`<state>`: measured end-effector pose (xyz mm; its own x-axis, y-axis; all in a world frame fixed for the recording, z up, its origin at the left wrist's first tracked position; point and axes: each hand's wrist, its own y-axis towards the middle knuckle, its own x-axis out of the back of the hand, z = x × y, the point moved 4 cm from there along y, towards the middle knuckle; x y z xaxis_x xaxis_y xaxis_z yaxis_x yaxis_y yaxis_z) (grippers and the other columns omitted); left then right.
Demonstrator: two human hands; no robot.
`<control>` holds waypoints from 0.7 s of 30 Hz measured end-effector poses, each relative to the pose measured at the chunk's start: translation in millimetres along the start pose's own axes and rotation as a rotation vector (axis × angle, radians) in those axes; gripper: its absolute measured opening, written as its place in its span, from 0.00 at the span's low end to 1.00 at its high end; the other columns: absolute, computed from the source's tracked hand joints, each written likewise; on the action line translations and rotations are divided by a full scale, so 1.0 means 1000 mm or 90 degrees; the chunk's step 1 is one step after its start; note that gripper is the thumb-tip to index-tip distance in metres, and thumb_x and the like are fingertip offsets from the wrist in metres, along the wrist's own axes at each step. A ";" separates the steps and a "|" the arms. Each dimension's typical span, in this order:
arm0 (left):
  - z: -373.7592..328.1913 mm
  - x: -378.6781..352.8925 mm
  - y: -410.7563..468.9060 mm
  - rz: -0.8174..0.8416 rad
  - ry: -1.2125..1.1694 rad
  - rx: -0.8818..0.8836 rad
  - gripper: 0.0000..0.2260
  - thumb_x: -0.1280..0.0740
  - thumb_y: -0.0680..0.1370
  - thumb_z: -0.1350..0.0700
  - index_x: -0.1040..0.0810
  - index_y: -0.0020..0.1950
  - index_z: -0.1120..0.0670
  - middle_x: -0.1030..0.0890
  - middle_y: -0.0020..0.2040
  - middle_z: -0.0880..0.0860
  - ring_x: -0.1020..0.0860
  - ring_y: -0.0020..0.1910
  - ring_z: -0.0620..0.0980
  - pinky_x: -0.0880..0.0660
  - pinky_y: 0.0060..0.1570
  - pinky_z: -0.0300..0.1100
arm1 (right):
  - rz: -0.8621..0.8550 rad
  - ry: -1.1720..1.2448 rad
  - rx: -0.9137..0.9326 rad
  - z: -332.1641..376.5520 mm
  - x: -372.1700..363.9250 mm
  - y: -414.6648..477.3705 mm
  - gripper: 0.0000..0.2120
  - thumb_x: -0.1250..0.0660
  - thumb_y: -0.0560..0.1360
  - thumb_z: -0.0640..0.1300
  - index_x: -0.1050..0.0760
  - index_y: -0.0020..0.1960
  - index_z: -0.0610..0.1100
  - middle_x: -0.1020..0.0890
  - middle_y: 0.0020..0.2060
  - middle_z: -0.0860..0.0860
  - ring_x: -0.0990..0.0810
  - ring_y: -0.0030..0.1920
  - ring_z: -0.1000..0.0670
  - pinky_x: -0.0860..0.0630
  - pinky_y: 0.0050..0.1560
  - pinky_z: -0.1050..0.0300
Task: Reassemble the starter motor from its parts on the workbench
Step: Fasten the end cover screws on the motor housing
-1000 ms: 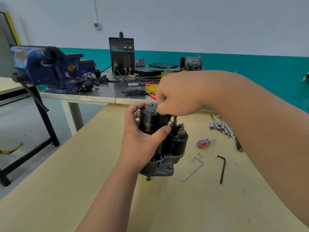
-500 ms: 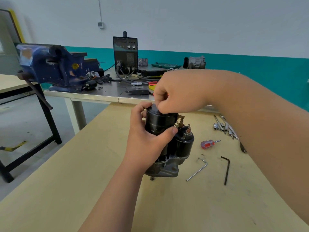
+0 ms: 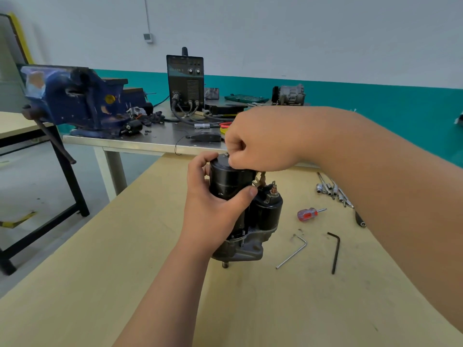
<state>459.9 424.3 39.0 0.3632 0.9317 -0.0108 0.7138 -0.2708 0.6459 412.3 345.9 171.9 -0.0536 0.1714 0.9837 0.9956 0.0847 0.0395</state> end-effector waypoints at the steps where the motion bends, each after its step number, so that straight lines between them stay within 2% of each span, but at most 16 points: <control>1: 0.000 0.000 0.000 0.003 -0.002 0.001 0.30 0.23 0.64 0.52 0.35 0.54 0.28 0.26 0.49 0.34 0.20 0.44 0.38 0.26 0.38 0.26 | -0.003 -0.022 -0.005 0.001 0.000 0.001 0.17 0.41 0.81 0.51 0.30 0.35 0.50 0.27 0.31 0.52 0.30 0.31 0.53 0.39 0.30 0.59; 3: 0.000 0.000 0.000 0.009 -0.001 0.001 0.30 0.23 0.64 0.52 0.35 0.54 0.28 0.26 0.48 0.32 0.20 0.44 0.38 0.26 0.38 0.26 | -0.005 -0.032 -0.013 0.001 0.000 0.000 0.18 0.43 0.82 0.53 0.30 0.35 0.49 0.27 0.30 0.52 0.30 0.30 0.53 0.39 0.30 0.59; 6: 0.000 0.001 0.000 0.009 -0.004 0.007 0.30 0.23 0.64 0.52 0.35 0.54 0.27 0.26 0.48 0.31 0.20 0.45 0.39 0.26 0.38 0.27 | 0.006 0.021 -0.005 0.000 0.001 -0.003 0.09 0.40 0.80 0.50 0.25 0.43 0.51 0.23 0.37 0.53 0.27 0.35 0.54 0.36 0.32 0.59; 8: -0.001 0.000 0.000 0.011 -0.003 0.009 0.30 0.23 0.63 0.50 0.36 0.54 0.27 0.26 0.49 0.31 0.20 0.45 0.40 0.26 0.39 0.27 | 0.002 -0.003 -0.001 0.001 0.000 -0.001 0.11 0.40 0.80 0.50 0.28 0.39 0.51 0.25 0.35 0.54 0.28 0.34 0.55 0.37 0.32 0.60; 11: -0.002 -0.001 -0.001 0.015 0.000 0.009 0.30 0.24 0.62 0.48 0.35 0.54 0.28 0.26 0.53 0.38 0.20 0.47 0.41 0.25 0.41 0.29 | -0.010 -0.049 -0.019 0.002 0.001 -0.001 0.18 0.43 0.82 0.53 0.32 0.34 0.50 0.28 0.31 0.53 0.31 0.30 0.55 0.41 0.29 0.61; 15: -0.003 -0.002 -0.003 0.019 0.006 0.001 0.30 0.23 0.63 0.49 0.35 0.55 0.29 0.27 0.55 0.40 0.21 0.47 0.40 0.25 0.42 0.30 | 0.015 -0.004 -0.010 0.002 0.003 -0.006 0.11 0.40 0.79 0.49 0.25 0.41 0.48 0.22 0.36 0.51 0.27 0.34 0.52 0.33 0.32 0.59; 18: -0.002 -0.003 -0.001 0.018 0.006 0.001 0.30 0.23 0.62 0.49 0.36 0.54 0.26 0.27 0.54 0.36 0.21 0.48 0.39 0.26 0.42 0.28 | 0.004 -0.077 -0.030 0.005 0.002 -0.008 0.17 0.42 0.81 0.49 0.33 0.34 0.47 0.29 0.30 0.51 0.32 0.30 0.52 0.39 0.29 0.58; 21: -0.001 -0.004 0.000 0.017 0.019 0.010 0.31 0.23 0.63 0.49 0.37 0.53 0.25 0.27 0.56 0.40 0.21 0.49 0.41 0.24 0.43 0.31 | -0.015 -0.089 -0.057 0.004 0.001 -0.010 0.19 0.43 0.82 0.51 0.36 0.34 0.48 0.30 0.30 0.52 0.32 0.30 0.54 0.40 0.28 0.59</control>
<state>458.4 421.0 39.6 0.3645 0.9307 0.0297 0.7135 -0.2997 0.6333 402.0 349.2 171.4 -0.0814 0.3065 0.9484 0.9964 0.0034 0.0844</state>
